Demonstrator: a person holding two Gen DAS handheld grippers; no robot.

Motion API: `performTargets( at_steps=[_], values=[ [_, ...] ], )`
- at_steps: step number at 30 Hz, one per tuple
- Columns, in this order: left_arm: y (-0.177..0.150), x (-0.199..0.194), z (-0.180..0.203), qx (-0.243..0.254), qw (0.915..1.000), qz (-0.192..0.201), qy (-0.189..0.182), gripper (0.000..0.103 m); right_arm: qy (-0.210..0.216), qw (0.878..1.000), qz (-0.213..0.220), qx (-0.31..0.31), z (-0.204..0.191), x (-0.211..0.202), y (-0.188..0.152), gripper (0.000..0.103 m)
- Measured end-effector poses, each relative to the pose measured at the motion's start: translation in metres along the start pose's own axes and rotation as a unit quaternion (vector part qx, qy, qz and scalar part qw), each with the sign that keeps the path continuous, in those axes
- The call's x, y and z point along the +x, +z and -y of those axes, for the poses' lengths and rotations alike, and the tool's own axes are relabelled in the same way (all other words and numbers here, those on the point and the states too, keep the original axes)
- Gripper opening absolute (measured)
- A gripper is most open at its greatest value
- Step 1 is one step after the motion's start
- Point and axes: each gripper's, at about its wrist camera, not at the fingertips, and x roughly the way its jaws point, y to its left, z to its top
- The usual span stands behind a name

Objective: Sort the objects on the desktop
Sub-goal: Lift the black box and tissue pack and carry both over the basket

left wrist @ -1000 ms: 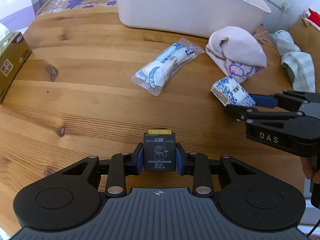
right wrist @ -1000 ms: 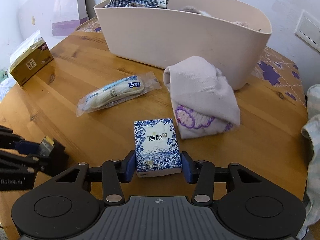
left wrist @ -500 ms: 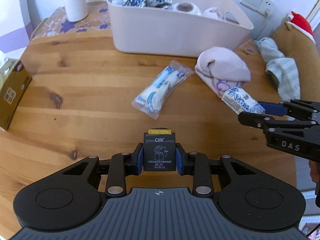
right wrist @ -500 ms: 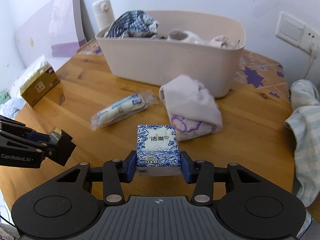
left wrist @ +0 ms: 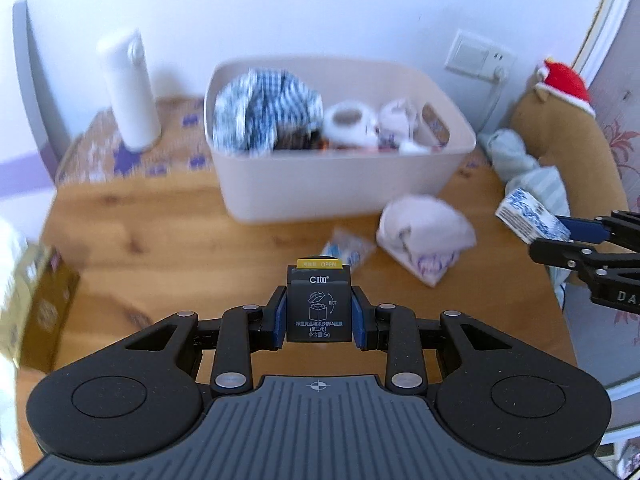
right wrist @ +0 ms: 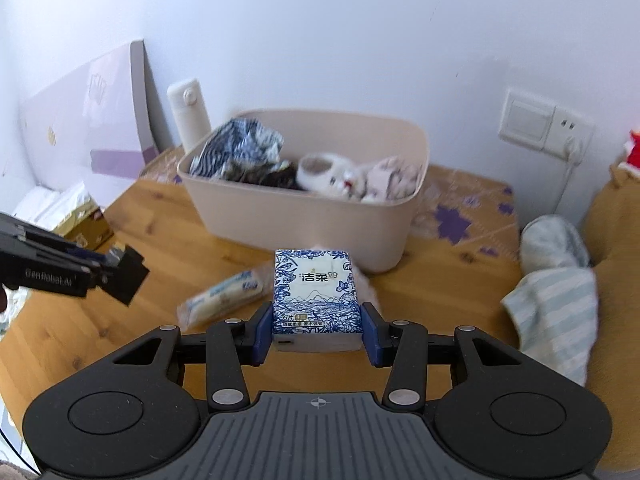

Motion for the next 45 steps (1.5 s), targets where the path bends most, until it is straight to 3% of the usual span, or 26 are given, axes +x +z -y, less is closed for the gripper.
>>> performTargets(
  at_steps=[12,21,28,35,45],
  values=[
    [0.074,-0.022,-0.009,0.014,0.9979,0.061,-0.012,0.032,-0.04,0.997,0.059,0.016,0.021,-0.02,0.038,0.043],
    [0.13,-0.014,-0.008,0.019,0.9952,0.093,-0.025,0.032,-0.061,0.995,0.078,-0.023,0.025,-0.014,0.074,0.043],
    [0.155,0.011,-0.004,0.051,0.9942,0.094,-0.014,0.032,-0.069,0.993,0.096,-0.025,0.033,0.001,0.103,0.043],
    [0.162,0.053,-0.002,0.053,0.9946,0.089,-0.003,0.032,-0.062,0.993,0.097,-0.025,0.037,0.033,0.126,0.043],
    [0.162,0.11,0.001,0.054,0.9974,0.04,0.026,0.032,-0.045,0.997,0.056,0.025,0.045,0.099,0.136,0.043]
  ],
)
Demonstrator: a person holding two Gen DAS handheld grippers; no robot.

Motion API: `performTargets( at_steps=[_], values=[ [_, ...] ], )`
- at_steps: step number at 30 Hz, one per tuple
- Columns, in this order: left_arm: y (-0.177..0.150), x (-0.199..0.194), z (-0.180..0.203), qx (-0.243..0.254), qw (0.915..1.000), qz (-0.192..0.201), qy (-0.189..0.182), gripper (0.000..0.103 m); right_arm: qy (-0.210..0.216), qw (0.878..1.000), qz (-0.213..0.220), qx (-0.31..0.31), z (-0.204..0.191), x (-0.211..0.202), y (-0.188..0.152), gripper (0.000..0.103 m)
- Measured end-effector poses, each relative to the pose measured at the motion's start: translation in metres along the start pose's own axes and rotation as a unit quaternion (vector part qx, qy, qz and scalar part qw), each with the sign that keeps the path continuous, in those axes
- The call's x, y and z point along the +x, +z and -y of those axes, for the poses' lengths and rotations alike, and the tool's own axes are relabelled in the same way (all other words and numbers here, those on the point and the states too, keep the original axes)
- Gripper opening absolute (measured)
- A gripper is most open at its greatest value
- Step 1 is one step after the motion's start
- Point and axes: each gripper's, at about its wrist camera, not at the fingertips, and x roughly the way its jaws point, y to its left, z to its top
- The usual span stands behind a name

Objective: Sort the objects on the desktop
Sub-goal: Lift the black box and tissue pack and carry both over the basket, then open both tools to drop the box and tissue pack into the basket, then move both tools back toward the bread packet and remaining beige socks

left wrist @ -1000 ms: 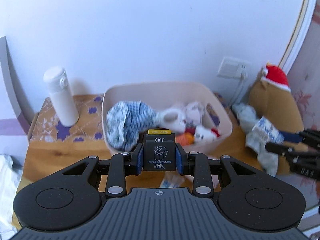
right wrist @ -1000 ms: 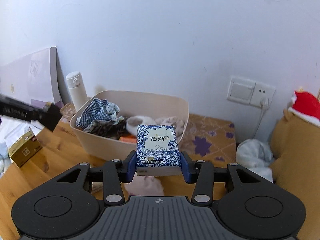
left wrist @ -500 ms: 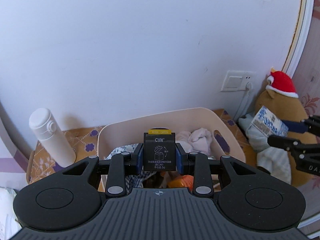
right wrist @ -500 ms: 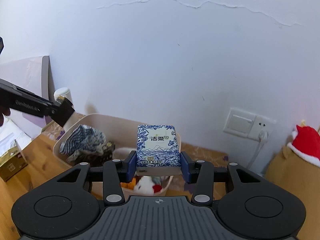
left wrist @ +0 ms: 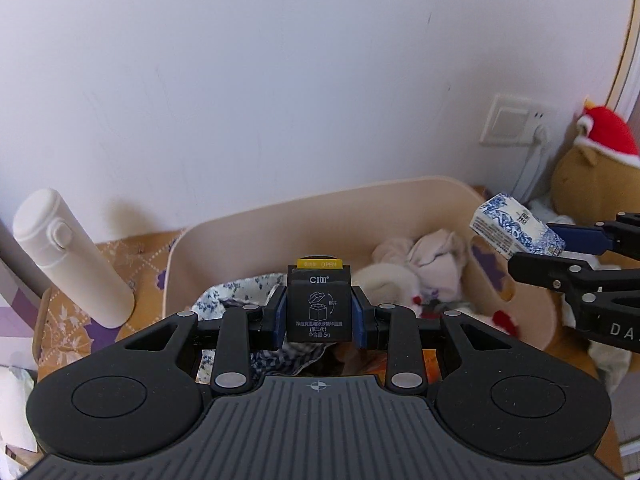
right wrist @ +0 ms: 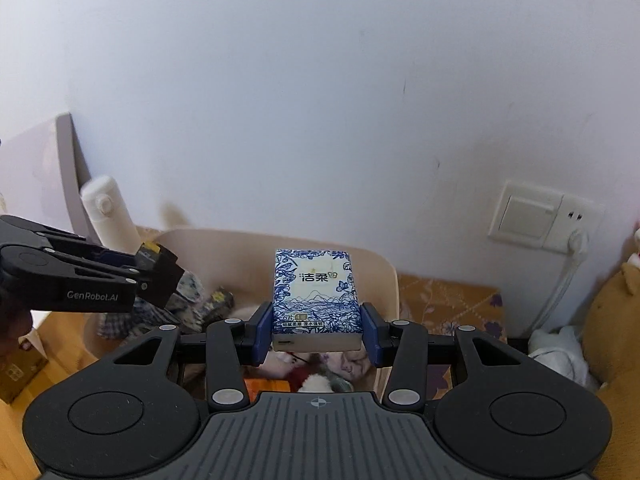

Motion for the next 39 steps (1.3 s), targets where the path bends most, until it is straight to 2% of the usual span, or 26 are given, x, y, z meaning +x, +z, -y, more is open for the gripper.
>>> performTargets(
  at_steps=[4,10,12,14,15,16,17,19,22,26,29,32,39],
  values=[
    [-0.004,0.017,0.006,0.015,0.9997,-0.016,0.007,0.032,0.005,0.999,-0.031,0.016,0.001,0.022,-0.007,0.043],
    [-0.008,0.027,0.014,0.028,0.9992,-0.018,0.023,0.033,-0.009,0.997,-0.074,-0.009,-0.006,0.046,-0.019,0.043],
    [-0.008,0.027,0.013,0.025,0.9994,-0.021,0.013,0.037,-0.01,0.996,-0.083,-0.013,-0.008,0.05,-0.023,0.043],
    [-0.008,0.024,0.012,0.02,0.9995,-0.017,0.015,0.054,-0.011,0.996,-0.088,-0.017,-0.01,0.052,-0.026,0.043],
    [-0.008,0.022,0.012,0.018,0.9995,-0.012,0.021,0.059,-0.011,0.996,-0.089,-0.021,-0.012,0.051,-0.028,0.044],
    [-0.008,0.019,0.012,0.016,0.9995,-0.006,0.028,0.067,-0.011,0.996,-0.089,-0.024,-0.01,0.047,-0.03,0.053],
    [-0.009,0.016,0.01,0.014,0.9994,0.0,0.031,0.071,-0.01,0.996,-0.086,-0.029,-0.012,0.046,-0.03,0.055],
    [-0.009,0.013,0.008,0.01,0.9992,0.005,0.039,0.075,-0.003,0.996,-0.08,-0.037,-0.014,0.041,-0.03,0.063],
    [-0.01,0.009,0.002,0.003,0.9992,0.003,0.04,0.075,-0.007,0.996,-0.073,-0.048,-0.015,0.035,-0.028,0.076],
    [-0.015,-0.002,-0.005,-0.006,0.9994,0.005,0.033,0.078,-0.001,0.998,-0.057,-0.032,-0.01,0.02,-0.028,0.091],
    [-0.022,-0.012,-0.009,-0.013,0.9995,0.009,0.028,0.079,0.014,0.999,-0.029,-0.026,-0.009,0.004,-0.034,0.102],
    [-0.031,-0.024,-0.011,-0.023,0.9995,0.012,0.019,0.079,0.022,0.999,-0.014,-0.029,-0.01,-0.012,-0.04,0.103],
    [-0.054,-0.05,-0.01,-0.006,0.9998,0.02,-0.008,0.082,0.016,0.999,-0.034,-0.025,-0.01,-0.033,-0.061,0.103]
  ],
)
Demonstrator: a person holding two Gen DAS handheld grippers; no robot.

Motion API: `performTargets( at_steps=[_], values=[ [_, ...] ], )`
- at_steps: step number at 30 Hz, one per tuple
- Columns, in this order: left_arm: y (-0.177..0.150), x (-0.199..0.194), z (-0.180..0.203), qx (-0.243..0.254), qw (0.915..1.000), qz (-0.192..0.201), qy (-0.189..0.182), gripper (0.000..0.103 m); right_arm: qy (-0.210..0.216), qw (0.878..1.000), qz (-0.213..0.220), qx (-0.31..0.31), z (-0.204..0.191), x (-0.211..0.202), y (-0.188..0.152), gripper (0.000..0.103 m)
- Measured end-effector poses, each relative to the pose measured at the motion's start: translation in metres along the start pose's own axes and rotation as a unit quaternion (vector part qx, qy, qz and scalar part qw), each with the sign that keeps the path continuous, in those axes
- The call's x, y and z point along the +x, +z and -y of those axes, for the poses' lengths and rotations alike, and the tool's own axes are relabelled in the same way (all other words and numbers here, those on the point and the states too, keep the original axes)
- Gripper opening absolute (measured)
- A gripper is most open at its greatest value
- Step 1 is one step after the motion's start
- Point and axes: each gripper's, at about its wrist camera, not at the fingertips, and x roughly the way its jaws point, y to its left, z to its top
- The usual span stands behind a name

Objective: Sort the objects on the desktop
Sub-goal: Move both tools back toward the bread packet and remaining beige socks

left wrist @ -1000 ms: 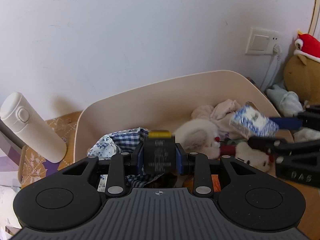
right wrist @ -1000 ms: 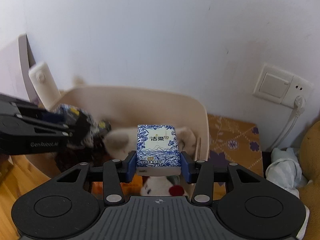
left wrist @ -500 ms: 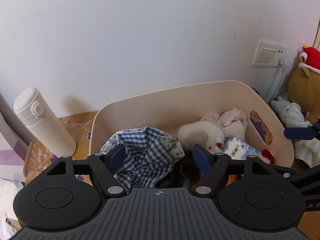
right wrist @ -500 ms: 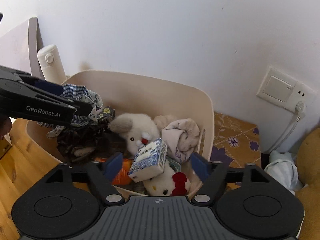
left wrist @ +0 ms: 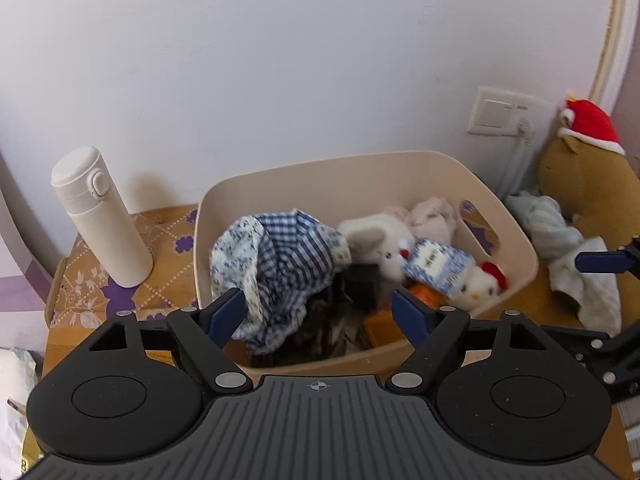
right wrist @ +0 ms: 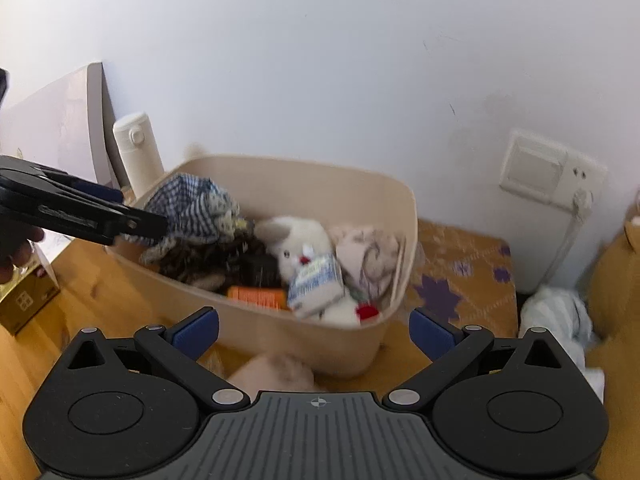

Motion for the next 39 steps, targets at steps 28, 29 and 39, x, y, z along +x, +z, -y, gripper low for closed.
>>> performTargets(
  at_steps=[28,29,39],
  values=[
    [-0.093,0.052,0.019,0.054,0.9833,-0.172,-0.025,0.083,0.003,0.989,-0.125,-0.079,-0.03,0.049,-0.061,0.103],
    [-0.094,0.056,0.02,0.053,0.9823,-0.178,-0.028,0.083,0.003,0.988,-0.126,-0.085,-0.031,0.052,-0.061,0.103],
    [-0.1,0.085,0.021,0.042,0.9763,-0.21,-0.029,0.083,0.0,0.98,-0.145,-0.134,-0.043,0.087,-0.062,0.103]
  ],
)
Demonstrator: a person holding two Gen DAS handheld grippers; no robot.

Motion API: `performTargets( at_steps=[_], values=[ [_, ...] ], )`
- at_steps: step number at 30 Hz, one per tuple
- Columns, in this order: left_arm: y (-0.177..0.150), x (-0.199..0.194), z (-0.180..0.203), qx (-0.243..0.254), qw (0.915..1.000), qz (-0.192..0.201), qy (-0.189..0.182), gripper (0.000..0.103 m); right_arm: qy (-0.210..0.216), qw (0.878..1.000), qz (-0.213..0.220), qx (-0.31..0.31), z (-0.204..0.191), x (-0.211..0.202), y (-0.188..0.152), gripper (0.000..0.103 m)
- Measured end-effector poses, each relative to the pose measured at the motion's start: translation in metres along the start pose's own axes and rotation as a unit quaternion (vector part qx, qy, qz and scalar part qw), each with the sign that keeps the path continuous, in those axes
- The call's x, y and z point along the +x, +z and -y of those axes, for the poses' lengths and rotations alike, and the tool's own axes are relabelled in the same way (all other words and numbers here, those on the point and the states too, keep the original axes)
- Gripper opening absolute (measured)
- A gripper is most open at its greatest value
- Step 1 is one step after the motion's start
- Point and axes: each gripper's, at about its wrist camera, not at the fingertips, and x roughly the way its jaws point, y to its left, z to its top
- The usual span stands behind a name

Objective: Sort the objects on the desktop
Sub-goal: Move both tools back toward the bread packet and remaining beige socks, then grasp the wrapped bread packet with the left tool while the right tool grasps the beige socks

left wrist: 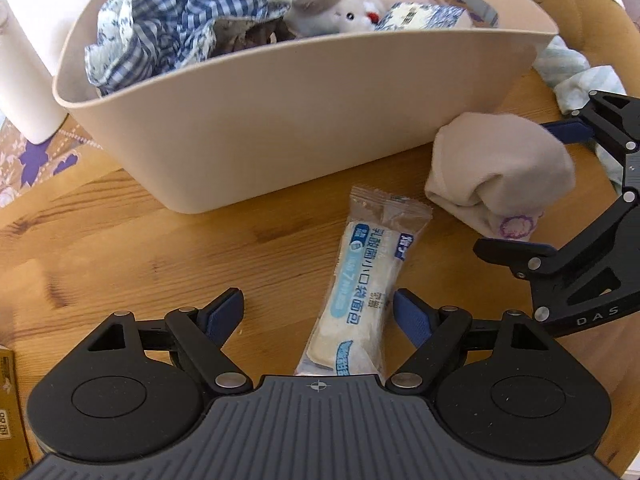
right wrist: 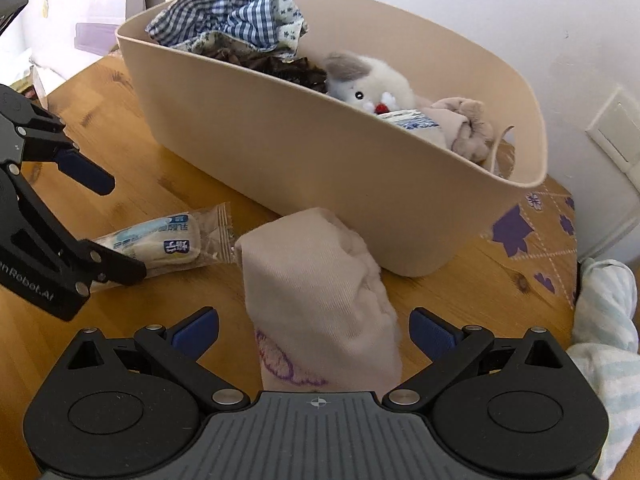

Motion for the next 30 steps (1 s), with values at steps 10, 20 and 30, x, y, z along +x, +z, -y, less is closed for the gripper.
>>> performTargets(
  at_steps=[10,20,30],
  values=[
    [0.003,0.007,0.002,0.002,0.9998,0.013,0.014,0.084,0.009,0.999,-0.008,0.032,0.009,0.018,0.001,0.103],
    [0.0,0.003,0.006,0.013,0.9992,0.033,0.017,0.067,0.024,0.998,0.002,0.054,0.013,0.018,0.001,0.065],
    [-0.01,-0.006,0.015,0.038,0.9983,0.044,0.004,0.032,0.017,0.999,0.014,0.05,0.007,0.005,-0.006,0.045]
  ],
)
